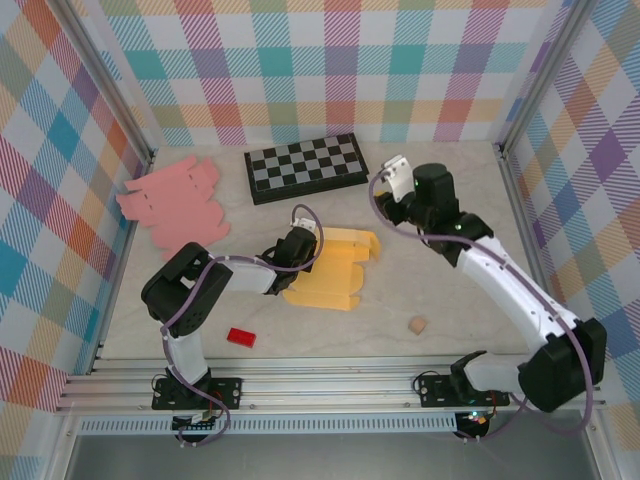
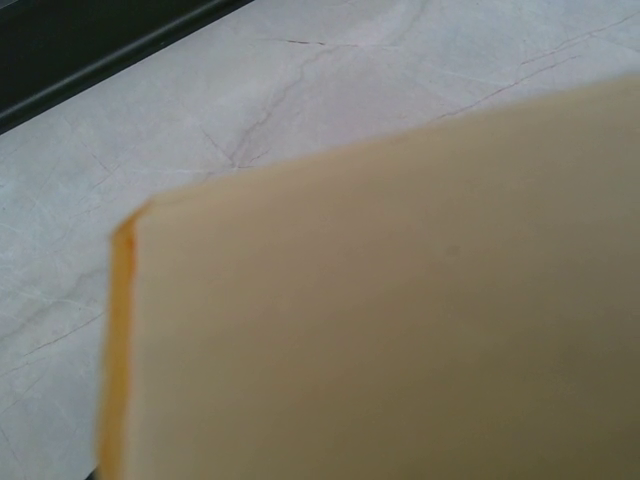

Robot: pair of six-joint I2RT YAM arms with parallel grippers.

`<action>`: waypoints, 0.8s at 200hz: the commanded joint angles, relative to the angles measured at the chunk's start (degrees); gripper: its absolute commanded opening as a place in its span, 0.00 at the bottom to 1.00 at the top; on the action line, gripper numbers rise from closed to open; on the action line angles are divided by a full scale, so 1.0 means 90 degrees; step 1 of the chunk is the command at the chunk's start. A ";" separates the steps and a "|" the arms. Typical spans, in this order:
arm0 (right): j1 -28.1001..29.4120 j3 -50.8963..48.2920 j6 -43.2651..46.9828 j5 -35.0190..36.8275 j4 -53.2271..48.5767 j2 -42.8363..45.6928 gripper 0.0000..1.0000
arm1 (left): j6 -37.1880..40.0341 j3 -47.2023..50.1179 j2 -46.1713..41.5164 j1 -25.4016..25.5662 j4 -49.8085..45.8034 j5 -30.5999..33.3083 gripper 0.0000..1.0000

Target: Fold the paper box

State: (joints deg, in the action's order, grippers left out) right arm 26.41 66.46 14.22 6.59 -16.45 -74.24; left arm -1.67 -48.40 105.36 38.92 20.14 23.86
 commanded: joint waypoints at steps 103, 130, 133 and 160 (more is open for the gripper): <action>0.0016 0.0708 0.0333 -0.2717 -0.1076 -0.2452 0.45 | 0.0770 0.0148 0.0090 -0.0028 -0.0285 -0.0989 0.16; 0.0024 0.0736 0.0397 -0.2833 -0.1222 -0.2716 0.45 | 0.0839 0.0092 0.0143 -0.0027 -0.0335 -0.1166 0.16; 0.0031 0.0740 0.0401 -0.2844 -0.1239 -0.2737 0.45 | 0.0840 0.0079 0.0153 -0.0027 -0.0362 -0.1171 0.16; 0.0107 0.0667 0.0451 -0.2879 -0.1328 -0.2815 0.45 | 0.0889 -0.0051 0.0235 -0.0028 -0.0532 -0.1251 0.16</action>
State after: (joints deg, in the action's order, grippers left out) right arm 26.41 71.22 16.19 -16.38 -26.00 -98.83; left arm 3.92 -48.60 105.36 38.87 21.17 16.10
